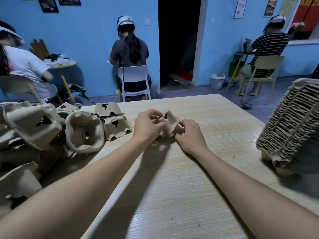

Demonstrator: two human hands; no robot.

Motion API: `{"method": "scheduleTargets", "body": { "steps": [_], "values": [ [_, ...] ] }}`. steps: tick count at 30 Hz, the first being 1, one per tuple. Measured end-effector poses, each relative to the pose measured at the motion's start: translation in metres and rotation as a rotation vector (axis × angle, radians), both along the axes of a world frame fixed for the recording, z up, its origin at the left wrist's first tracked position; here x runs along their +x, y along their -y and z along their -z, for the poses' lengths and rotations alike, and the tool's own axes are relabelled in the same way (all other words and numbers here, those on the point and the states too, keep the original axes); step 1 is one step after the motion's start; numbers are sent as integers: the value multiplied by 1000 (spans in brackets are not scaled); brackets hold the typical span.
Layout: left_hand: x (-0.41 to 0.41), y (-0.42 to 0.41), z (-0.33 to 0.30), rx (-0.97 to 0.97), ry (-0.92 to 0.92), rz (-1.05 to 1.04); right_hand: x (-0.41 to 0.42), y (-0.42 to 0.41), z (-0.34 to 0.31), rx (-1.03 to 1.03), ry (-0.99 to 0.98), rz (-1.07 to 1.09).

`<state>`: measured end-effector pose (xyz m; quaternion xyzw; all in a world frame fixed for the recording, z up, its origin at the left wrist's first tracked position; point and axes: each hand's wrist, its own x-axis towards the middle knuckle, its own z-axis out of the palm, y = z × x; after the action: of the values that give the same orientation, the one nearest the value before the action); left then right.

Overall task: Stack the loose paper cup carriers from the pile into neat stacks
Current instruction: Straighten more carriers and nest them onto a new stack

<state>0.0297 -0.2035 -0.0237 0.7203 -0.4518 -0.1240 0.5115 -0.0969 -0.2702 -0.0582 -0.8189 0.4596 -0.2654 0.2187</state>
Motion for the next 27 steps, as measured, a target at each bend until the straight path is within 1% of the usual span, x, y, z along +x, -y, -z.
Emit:
{"method": "scheduleTargets", "body": {
  "steps": [2, 4, 6, 8, 11, 16, 20, 21, 23, 25, 27],
  "values": [
    [-7, -9, -7, -17, -182, 20, -2, -3, -2, 9, 44, 20],
    [-15, -18, -15, -25, -318, 78, -6, -5, -7, 49, 132, 55],
    [-20, -27, -22, -14, -411, 145, -12, -10, -13, 111, 219, 76],
    [-25, -35, -26, 5, -491, 187, -20, -16, -21, 140, 251, 73],
    [-33, -47, -32, 10, -564, 175, -34, -28, -35, 154, 307, 115],
    [-47, -70, -50, -60, -517, 189, -60, -46, -70, 115, 275, 81],
    [-59, -88, -64, -69, -489, 275, -85, -60, -101, 114, 291, 87],
    [-63, -91, -67, -61, -449, 284, -91, -62, -108, 127, 313, 88],
    [-70, -96, -72, -41, -291, 266, -103, -67, -122, 140, 339, 74],
    [-77, -99, -80, -73, -152, 231, -113, -70, -135, 137, 366, 51],
    [-85, -97, -93, -147, -171, 217, -123, -73, -149, 114, 410, 37]
  ]
}}
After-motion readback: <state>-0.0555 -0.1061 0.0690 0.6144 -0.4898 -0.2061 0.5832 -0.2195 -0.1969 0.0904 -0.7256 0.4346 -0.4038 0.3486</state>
